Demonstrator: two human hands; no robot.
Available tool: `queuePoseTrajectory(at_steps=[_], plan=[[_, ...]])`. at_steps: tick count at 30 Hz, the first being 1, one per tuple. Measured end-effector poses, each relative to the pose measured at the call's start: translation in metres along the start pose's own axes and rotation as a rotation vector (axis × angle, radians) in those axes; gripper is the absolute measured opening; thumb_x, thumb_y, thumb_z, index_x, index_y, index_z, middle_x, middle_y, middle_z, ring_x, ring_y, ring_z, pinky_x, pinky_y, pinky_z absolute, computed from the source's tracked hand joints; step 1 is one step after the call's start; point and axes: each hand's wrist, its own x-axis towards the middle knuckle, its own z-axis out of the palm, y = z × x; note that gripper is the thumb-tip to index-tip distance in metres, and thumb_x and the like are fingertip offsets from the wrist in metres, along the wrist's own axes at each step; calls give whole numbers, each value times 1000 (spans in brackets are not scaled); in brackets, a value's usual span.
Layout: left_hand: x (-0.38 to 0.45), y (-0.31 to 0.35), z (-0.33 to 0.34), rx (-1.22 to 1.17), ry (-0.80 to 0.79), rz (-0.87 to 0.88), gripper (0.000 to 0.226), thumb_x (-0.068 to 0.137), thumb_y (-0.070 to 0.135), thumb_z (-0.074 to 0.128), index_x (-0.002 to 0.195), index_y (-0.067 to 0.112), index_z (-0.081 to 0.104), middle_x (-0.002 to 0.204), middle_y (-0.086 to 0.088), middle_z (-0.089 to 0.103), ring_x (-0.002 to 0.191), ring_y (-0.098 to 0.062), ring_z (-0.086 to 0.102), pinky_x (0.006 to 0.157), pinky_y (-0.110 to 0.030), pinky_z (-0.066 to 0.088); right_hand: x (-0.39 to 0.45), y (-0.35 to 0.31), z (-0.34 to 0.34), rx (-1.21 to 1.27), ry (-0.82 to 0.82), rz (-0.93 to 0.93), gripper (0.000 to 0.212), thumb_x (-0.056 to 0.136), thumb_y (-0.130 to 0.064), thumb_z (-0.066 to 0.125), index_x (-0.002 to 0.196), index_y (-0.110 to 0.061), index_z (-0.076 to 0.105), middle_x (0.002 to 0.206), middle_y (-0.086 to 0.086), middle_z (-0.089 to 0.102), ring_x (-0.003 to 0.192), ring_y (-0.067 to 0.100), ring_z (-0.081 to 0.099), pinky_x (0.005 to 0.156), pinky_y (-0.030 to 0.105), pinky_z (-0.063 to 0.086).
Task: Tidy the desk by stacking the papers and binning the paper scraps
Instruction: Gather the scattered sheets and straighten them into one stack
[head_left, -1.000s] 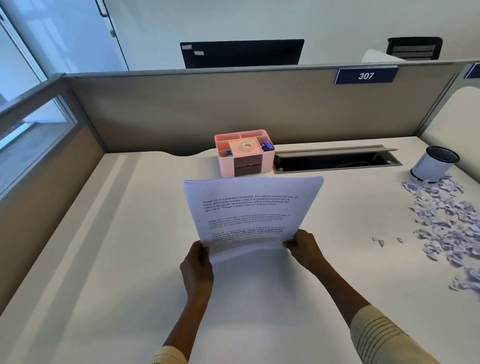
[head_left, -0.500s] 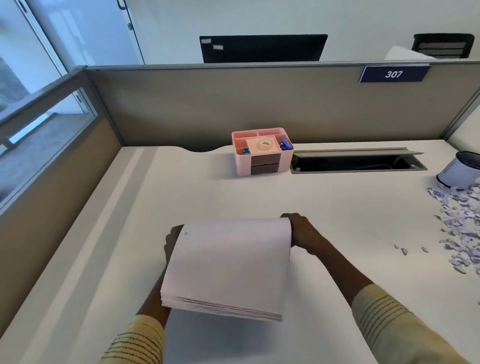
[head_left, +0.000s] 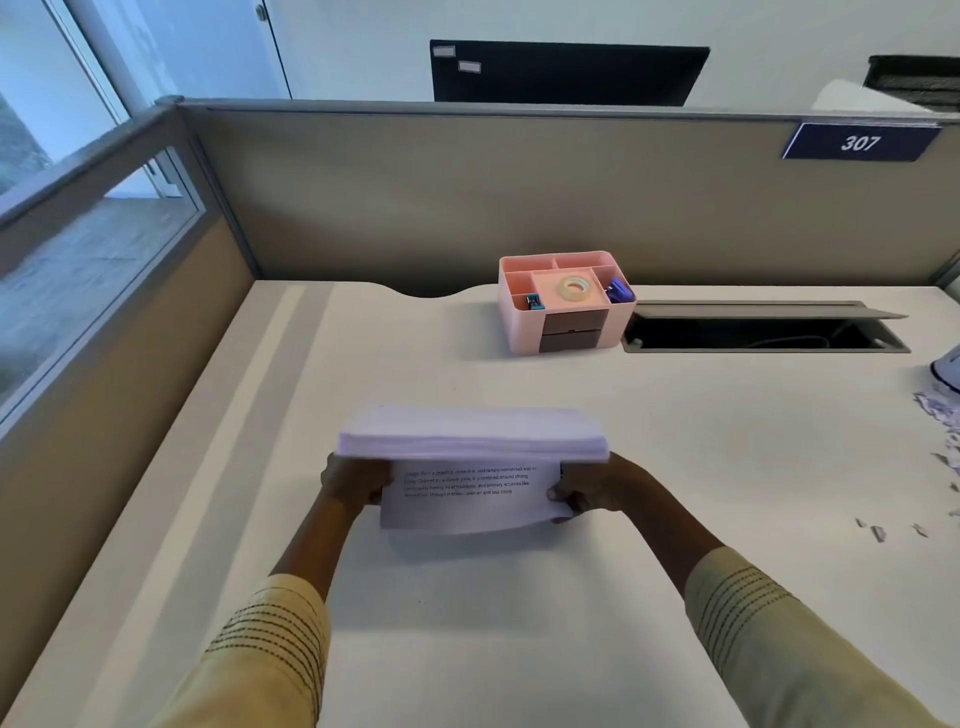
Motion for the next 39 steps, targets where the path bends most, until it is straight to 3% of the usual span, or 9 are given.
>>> queuePoseTrajectory(at_steps=[3, 7, 13, 16, 19, 22, 24, 31, 39], plan=[[4, 12, -5, 158, 63, -43, 18, 74, -8, 58, 72, 9, 62, 89, -18, 68, 77, -34, 69, 77, -47, 58, 23, -4, 8, -92, 42, 8, 36, 82, 22, 50, 118, 19, 48, 103, 25, 55, 70, 36, 58, 57, 43, 59], [30, -2, -14, 169, 65, 29, 45, 74, -6, 59, 109, 22, 61, 104, -15, 67, 91, -35, 66, 82, -48, 56, 42, -17, 19, -155, 90, -59, 32, 82, 20, 48, 114, 20, 51, 101, 24, 55, 78, 40, 58, 51, 37, 58], [46, -3, -19, 229, 152, 116, 47, 78, -2, 54, 116, 26, 58, 112, -12, 66, 99, -35, 61, 88, -46, 52, 73, -27, 31, -174, 182, -89, 24, 76, 15, 57, 99, 20, 58, 91, 24, 59, 78, 39, 61, 74, 56, 55], [49, 0, -19, 251, 180, 142, 50, 80, -2, 53, 121, 25, 57, 113, -13, 65, 101, -35, 59, 89, -43, 50, 80, -23, 36, -157, 320, -131, 23, 75, 7, 65, 97, 12, 63, 82, 18, 63, 72, 35, 63, 70, 47, 58], [51, 1, -21, 243, 199, 144, 50, 81, -3, 52, 123, 24, 57, 115, -13, 64, 102, -34, 59, 88, -42, 50, 83, -16, 44, -278, 540, -241, 42, 72, -8, 75, 111, 0, 59, 93, 19, 67, 85, 35, 65, 78, 39, 55], [53, 0, -24, 233, 202, 148, 49, 82, -2, 51, 122, 25, 57, 116, -13, 65, 102, -34, 59, 90, -44, 50, 77, -4, 56, -294, 636, -365, 25, 77, -12, 72, 101, -11, 63, 79, 9, 69, 73, 25, 64, 69, 27, 47], [54, 2, -27, 243, 206, 149, 50, 81, -2, 51, 123, 25, 57, 117, -12, 64, 102, -34, 59, 89, -44, 50, 71, 2, 64, -280, 625, -474, 16, 76, -15, 75, 91, -15, 68, 80, 3, 67, 69, 18, 62, 68, 26, 46], [69, 13, -40, 240, 212, 141, 50, 81, -3, 51, 124, 23, 58, 114, -14, 64, 101, -35, 58, 88, -41, 49, 81, 7, 73, -488, 491, -626, 31, 68, -12, 82, 98, -12, 75, 132, 1, 52, 94, 20, 63, 87, 29, 49], [109, 34, -52, 198, 194, 132, 52, 84, -2, 52, 130, 22, 57, 126, -13, 60, 106, -34, 58, 92, -43, 50, 122, -6, 83, -566, 633, -713, 30, 65, -6, 82, 91, -19, 77, 117, 7, 65, 90, 27, 63, 82, 16, 40]])
